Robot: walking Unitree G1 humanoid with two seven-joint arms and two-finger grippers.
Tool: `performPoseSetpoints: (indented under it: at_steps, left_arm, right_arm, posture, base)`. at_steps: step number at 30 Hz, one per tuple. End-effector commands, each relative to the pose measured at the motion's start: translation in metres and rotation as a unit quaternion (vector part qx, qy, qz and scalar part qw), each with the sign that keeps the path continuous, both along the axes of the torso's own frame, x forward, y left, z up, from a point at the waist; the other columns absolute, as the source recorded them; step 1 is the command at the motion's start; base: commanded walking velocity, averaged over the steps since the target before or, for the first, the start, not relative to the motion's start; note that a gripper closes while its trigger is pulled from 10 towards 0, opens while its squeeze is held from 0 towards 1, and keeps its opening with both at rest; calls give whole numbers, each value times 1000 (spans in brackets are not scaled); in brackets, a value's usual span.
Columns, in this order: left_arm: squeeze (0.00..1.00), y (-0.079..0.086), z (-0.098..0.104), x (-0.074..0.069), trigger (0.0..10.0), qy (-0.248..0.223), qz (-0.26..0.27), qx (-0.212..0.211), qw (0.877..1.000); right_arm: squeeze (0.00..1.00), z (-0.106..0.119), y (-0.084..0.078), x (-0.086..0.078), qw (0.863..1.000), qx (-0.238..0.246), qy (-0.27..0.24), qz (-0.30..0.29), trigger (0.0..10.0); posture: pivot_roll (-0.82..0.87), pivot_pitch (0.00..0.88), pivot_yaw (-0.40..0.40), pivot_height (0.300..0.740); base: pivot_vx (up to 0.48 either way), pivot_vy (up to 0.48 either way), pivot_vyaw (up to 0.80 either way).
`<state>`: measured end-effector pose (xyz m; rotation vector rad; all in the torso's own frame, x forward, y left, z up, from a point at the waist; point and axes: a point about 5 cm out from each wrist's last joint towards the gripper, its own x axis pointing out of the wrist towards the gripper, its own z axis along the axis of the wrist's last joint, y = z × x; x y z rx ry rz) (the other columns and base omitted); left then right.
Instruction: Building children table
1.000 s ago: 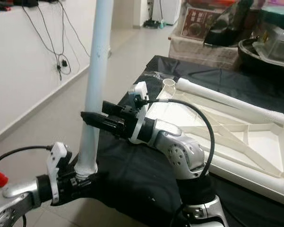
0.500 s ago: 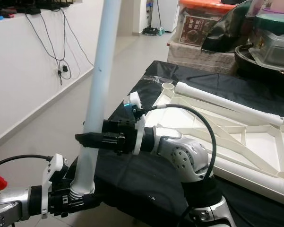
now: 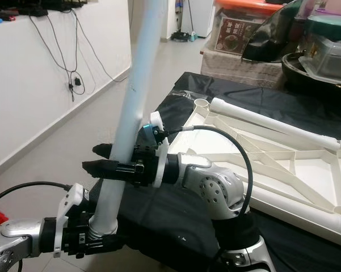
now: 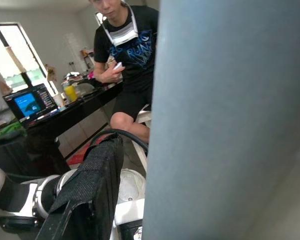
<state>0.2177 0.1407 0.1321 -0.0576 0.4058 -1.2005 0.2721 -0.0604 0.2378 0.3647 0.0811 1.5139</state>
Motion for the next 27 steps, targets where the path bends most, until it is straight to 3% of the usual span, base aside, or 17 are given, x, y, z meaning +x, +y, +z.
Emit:
performPoseSetpoints:
  at_steps: [1,12,13,14,27]
  left_arm:
    - [0,1,-5,2,10000,5,0,17,1000]
    - [0,-3,-4,9,10000,-1,-11,13,1000]
    - [0,-3,-4,9,10000,0,-11,12,1000]
    - [0,-3,-4,9,10000,1,-12,11,1000]
    - [0,0,-8,12,10000,15,-5,21,1000]
  right_arm:
    - [0,3,7,-8,1000,4,-5,23,10000]
    - [0,5,10,-9,1000,10,-1,22,10000]
    - [0,5,10,-9,1000,11,-2,22,6784]
    - [0,5,11,-9,1000,12,-1,22,0]
    - [0,7,10,-12,999,18,2,30,0]
  posture:
    - [70,60,-22,740]
    - [65,63,-21,740]
    - [66,64,-17,740]
    - [65,63,-17,740]
    - [60,61,-17,740]
  base:
    - [0,0,0]
    - [0,0,0]
    - [0,0,0]
    - [0,0,0]
    - [0,0,0]
